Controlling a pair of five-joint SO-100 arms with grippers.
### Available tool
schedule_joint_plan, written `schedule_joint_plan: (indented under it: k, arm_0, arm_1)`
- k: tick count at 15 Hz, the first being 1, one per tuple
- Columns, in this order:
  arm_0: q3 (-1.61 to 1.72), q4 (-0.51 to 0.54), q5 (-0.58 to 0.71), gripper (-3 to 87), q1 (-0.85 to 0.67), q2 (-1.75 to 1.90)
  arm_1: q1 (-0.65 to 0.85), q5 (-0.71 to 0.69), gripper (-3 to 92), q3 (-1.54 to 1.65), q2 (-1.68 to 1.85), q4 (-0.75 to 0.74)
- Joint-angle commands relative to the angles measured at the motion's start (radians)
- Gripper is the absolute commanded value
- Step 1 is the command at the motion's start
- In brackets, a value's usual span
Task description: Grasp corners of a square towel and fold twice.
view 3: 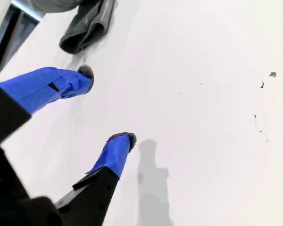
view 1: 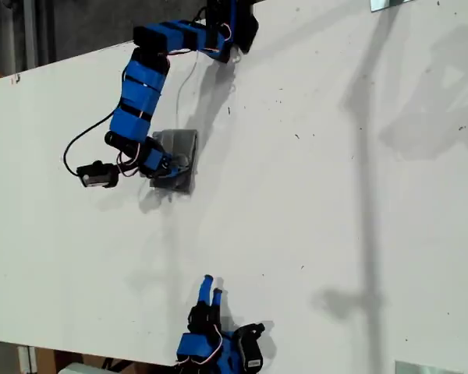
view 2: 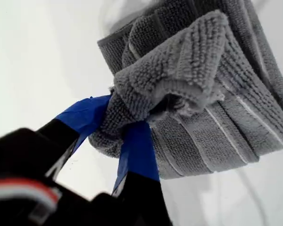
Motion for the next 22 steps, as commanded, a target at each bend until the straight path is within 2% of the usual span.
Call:
schedule_joint_plan:
  k: [1, 4, 5, 7, 8, 12, 14, 16, 18, 19, 20, 21, 22]
  arm_0:
    - [0.0, -0.025, 0.002, 23.3, -0.02, 0.006]
    - [0.014, -0.037, 0.003, 23.3, -0.025, 0.006]
    - [0.015, -0.038, 0.006, 23.3, -0.025, 0.006]
    - [0.018, -0.041, 0.014, 23.3, -0.028, 0.006]
    - [0.028, -0.051, 0.026, 23.3, -0.035, 0.006]
    - [0.087, -0.067, 0.064, 23.3, -0.084, 0.006]
    - [0.089, -0.071, 0.078, 23.3, -0.094, 0.006]
    - [0.091, -0.072, 0.094, 23.3, -0.1, 0.006]
    - [0.091, -0.074, 0.106, 23.3, -0.097, 0.006]
    - [0.091, -0.075, 0.121, 23.3, -0.087, 0.006]
    - [0.095, -0.077, 0.132, 23.3, -0.075, 0.006]
    - [0.098, -0.078, 0.13, 23.2, -0.066, 0.006]
    - [0.104, -0.08, 0.092, 23.2, -0.054, 0.006]
  arm_1:
    - [-0.011, -0.032, -0.1, -0.08, 0.018, -0.044]
    - [0.023, -0.041, 0.2, -0.078, 0.017, -0.078]
    - [0.029, -0.046, 3.7, -0.078, 0.011, -0.092]
    - [0.029, -0.052, 34.1, -0.078, 0.012, -0.106]
    - [0.029, -0.052, 38.0, -0.074, 0.035, -0.106]
    - [0.031, -0.067, 43.8, -0.02, 0.202, -0.067]
    - [0.055, -0.06, 46.3, 0.103, 0.351, -0.06]
    - [0.078, -0.015, 46.4, 0.408, 0.614, -0.098]
    - [0.038, 0.075, 51.5, 0.796, 0.922, -0.16]
    - [0.014, 0.135, 41.4, 0.986, 1.109, -0.179]
    - [-0.018, 0.201, 24.8, 1.17, 1.321, -0.201]
    - [-0.083, 0.285, 17.8, 1.355, 1.531, -0.232]
    - [-0.164, 0.377, 17.7, 1.519, 1.713, -0.244]
